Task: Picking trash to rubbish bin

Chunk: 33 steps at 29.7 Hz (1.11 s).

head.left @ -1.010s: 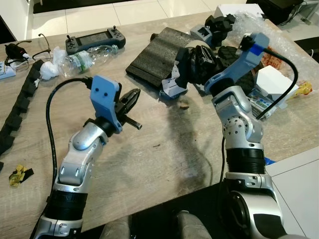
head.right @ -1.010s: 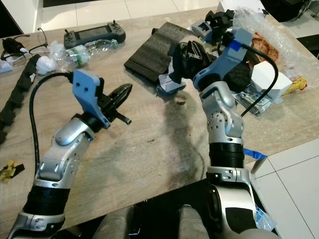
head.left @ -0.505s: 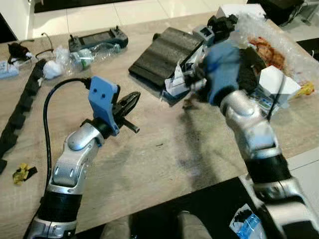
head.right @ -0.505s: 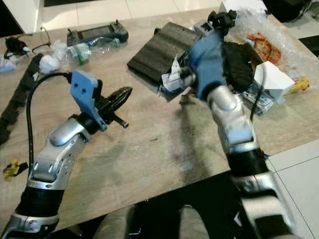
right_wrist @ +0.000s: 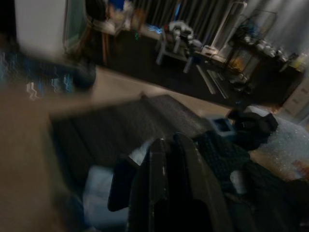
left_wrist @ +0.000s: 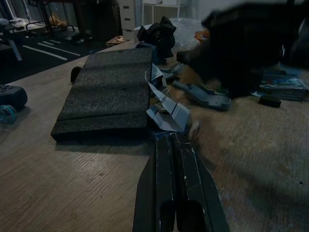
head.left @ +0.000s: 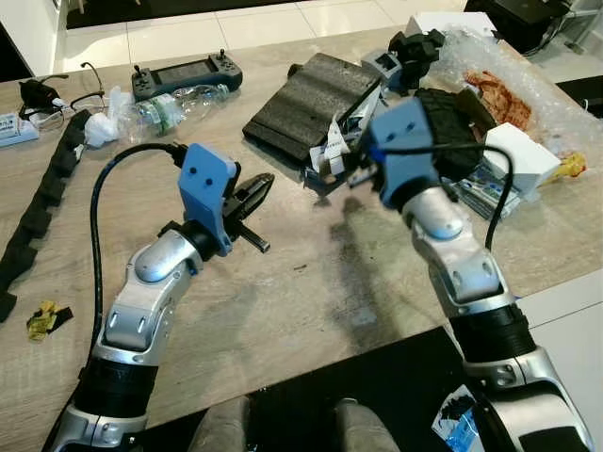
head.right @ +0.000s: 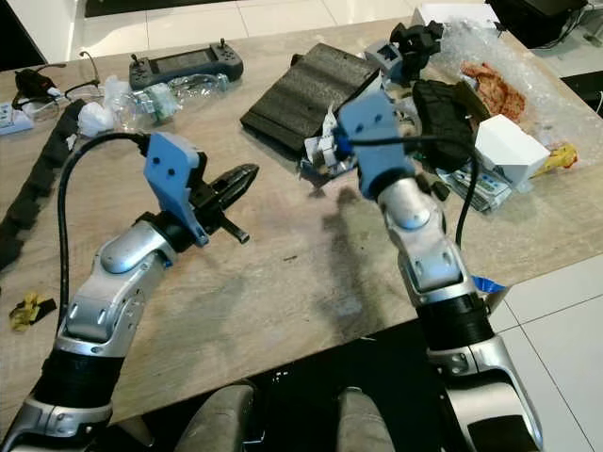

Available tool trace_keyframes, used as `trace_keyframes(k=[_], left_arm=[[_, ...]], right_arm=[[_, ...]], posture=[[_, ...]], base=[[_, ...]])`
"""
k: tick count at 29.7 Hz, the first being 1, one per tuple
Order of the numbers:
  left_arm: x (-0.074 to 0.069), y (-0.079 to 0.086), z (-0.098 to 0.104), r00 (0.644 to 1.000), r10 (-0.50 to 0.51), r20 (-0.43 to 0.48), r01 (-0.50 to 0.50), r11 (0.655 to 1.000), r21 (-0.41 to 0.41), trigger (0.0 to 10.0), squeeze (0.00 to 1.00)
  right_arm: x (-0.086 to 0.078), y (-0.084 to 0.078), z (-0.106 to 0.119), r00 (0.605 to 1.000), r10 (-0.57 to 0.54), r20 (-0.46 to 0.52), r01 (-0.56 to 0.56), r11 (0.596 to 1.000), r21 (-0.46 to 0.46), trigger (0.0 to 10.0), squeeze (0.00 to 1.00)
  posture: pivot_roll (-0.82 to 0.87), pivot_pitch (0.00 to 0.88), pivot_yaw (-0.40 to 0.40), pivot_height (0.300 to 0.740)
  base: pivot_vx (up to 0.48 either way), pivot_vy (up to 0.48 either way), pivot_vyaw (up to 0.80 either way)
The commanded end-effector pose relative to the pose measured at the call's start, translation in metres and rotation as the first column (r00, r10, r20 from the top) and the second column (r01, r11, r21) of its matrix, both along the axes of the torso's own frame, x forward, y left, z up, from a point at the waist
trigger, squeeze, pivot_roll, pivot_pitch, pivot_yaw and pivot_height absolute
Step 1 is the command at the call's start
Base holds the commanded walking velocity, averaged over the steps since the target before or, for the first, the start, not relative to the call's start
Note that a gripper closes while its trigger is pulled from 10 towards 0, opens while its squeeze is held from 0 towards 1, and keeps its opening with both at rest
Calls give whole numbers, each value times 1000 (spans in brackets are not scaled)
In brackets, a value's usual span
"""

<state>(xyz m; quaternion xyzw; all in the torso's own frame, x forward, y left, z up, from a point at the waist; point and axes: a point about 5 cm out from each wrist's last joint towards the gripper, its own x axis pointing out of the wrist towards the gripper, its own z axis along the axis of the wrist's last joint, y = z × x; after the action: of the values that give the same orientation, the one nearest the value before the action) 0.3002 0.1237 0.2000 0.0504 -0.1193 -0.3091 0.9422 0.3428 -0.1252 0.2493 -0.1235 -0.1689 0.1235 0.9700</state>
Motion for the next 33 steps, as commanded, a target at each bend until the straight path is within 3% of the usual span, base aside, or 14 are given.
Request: trace_keyframes(k=[1, 3, 7, 8, 9, 11, 12, 14, 15, 16, 18, 26, 33], left_arm=[[0, -2, -6, 1000, -11, -20, 11, 1000, 5, 10000, 0], [-1, -2, -7, 1000, -21, -21, 21, 1000, 9, 10000, 0], [-1, -1, -8, 1000, 7, -14, -6, 1000, 22, 10000, 0], [5, 4, -12, 994, 103, -25, -102, 994, 43, 10000, 0], [10, 12, -14, 978, 207, -25, -207, 978, 28, 10000, 0], [15, 26, -16, 925, 381, -12, -380, 924, 29, 10000, 0], [15, 26, -16, 925, 381, -12, -380, 924, 29, 10000, 0], [15, 33, -16, 888, 459, -12, -459, 888, 4, 10000, 0], [15, 33, -16, 888, 459, -12, -459, 888, 4, 10000, 0], [15, 39, -14, 860, 510, -15, -510, 859, -35, 10000, 0], [13, 46, -10, 833, 552, -32, -552, 827, -103, 10000, 0], [6, 35, -4, 855, 517, 22, -512, 851, -115, 10000, 0], [11, 18, -10, 884, 468, 14, -465, 882, -75, 10000, 0]], right_arm=[[-3, 0, 5, 999, 50, -16, -48, 991, 127, 0, 0], [-6, 2, 12, 990, 136, -33, -118, 941, 317, 0, 0], [-7, -1, 17, 989, 145, -24, -122, 903, 413, 0, 0], [-6, -6, 17, 994, 106, -38, -77, 889, 451, 4000, 0], [-5, -11, 15, 999, 35, -41, -15, 913, 408, 10000, 0], [-6, -14, 9, 997, -78, 25, 70, 974, 215, 10000, 0], [-6, -14, 9, 997, -78, 25, 70, 974, 215, 10000, 0], [-11, -11, 4, 987, -100, 122, 95, 994, 51, 10000, 0], [-11, -11, 4, 987, -100, 122, 95, 994, 51, 10000, 0], [-15, -8, 0, 982, -97, 164, 101, 995, -19, 10000, 0], [-19, -6, -11, 977, -108, 183, 123, 990, -73, 10000, 0], [-20, -8, -27, 980, -131, 148, 141, 989, -53, 10000, 0], [-17, -14, -36, 981, -161, 109, 157, 987, 48, 10000, 0]], posture=[[53, 128, -1, 740], [52, 117, -3, 740], [47, 106, -5, 740], [44, 93, -7, 740], [35, 83, -7, 740], [26, 74, -9, 740], [26, 74, -9, 740], [28, 65, -10, 740], [28, 65, -10, 740], [28, 58, -11, 740], [27, 49, -11, 740], [31, 39, -9, 740], [26, 29, -9, 740]], base=[[0, 0, 0], [0, 0, 0], [0, 0, 0], [0, 0, 0], [0, 0, 0], [0, 0, 0], [0, 0, 0], [0, 0, 0], [0, 0, 0], [0, 0, 0], [0, 0, 0], [0, 0, 0], [0, 0, -788]])
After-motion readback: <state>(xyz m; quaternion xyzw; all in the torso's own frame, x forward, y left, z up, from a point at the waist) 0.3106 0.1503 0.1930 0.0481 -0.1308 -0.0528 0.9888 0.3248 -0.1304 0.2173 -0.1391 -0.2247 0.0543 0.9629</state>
